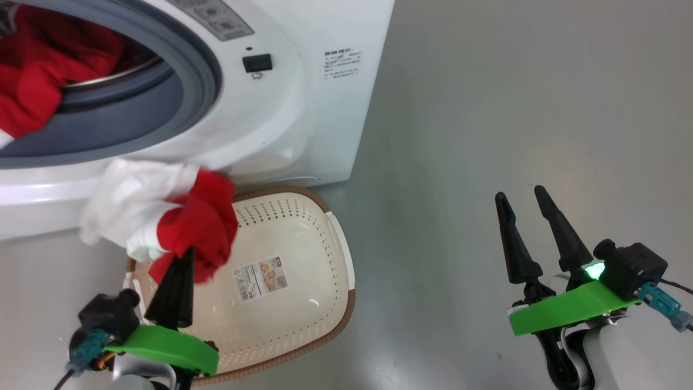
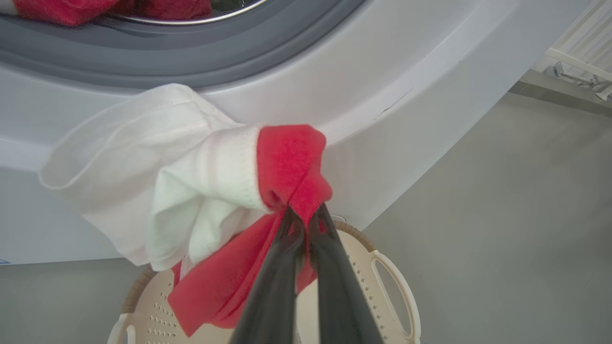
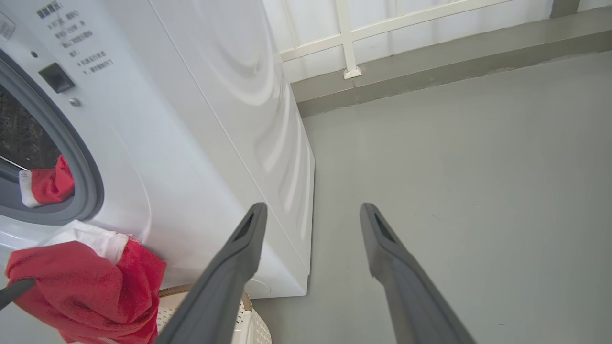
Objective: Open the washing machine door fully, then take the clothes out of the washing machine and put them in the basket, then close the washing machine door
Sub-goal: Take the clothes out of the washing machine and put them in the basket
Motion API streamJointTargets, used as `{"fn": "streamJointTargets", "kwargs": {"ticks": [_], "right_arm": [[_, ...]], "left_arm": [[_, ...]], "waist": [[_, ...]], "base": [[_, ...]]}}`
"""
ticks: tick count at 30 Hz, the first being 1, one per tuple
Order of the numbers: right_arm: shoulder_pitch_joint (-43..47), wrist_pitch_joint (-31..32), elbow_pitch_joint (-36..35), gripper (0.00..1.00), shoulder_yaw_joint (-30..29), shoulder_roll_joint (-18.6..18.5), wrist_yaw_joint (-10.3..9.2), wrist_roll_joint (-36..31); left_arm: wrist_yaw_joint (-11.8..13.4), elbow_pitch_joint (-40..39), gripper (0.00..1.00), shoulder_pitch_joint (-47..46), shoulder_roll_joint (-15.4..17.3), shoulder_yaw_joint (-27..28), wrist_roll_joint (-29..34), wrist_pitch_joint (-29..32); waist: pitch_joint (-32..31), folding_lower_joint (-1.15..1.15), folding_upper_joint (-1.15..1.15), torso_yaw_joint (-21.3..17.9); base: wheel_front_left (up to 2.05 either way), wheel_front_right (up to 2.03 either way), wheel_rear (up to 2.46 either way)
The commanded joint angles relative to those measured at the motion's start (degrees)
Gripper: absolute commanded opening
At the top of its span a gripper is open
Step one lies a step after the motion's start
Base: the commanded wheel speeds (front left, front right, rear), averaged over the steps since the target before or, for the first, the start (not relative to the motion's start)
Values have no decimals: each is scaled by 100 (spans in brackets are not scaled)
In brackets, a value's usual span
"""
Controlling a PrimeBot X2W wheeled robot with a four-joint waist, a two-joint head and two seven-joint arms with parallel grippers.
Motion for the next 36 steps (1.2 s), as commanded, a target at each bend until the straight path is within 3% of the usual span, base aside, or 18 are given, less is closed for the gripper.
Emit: {"fn": "streamJointTargets", "kwargs": {"ticks": [1, 15, 30, 32, 36], "right_arm": [[-73, -37, -163, 100, 132, -23, 29, 24], [-243, -37, -243, 100, 149, -23, 29, 13], [-311, -37, -286, 100, 234, -23, 29, -45], [-311, -37, -289, 100, 228, -23, 29, -53], [-305, -37, -281, 100, 220, -23, 29, -65]], "left_arm": [[9, 77, 0, -100, 151, 67, -65, -29], [9, 1363, 0, -685, 274, -366, -417, -29], [9, 2641, 0, -1366, 437, -1224, -1152, -29], [9, 2687, 6, -1415, 465, -1304, -1215, -29], [9, 2698, 29, -1461, 491, -1367, -1302, -29]], "waist": [[154, 0, 0, -53], [656, 0, 0, -93], [1039, 0, 0, -119], [1044, 0, 0, -114], [1012, 0, 0, -102]], "base": [[0, 0, 0], [0, 0, 0], [0, 0, 0], [0, 0, 0], [0, 0, 0]]}}
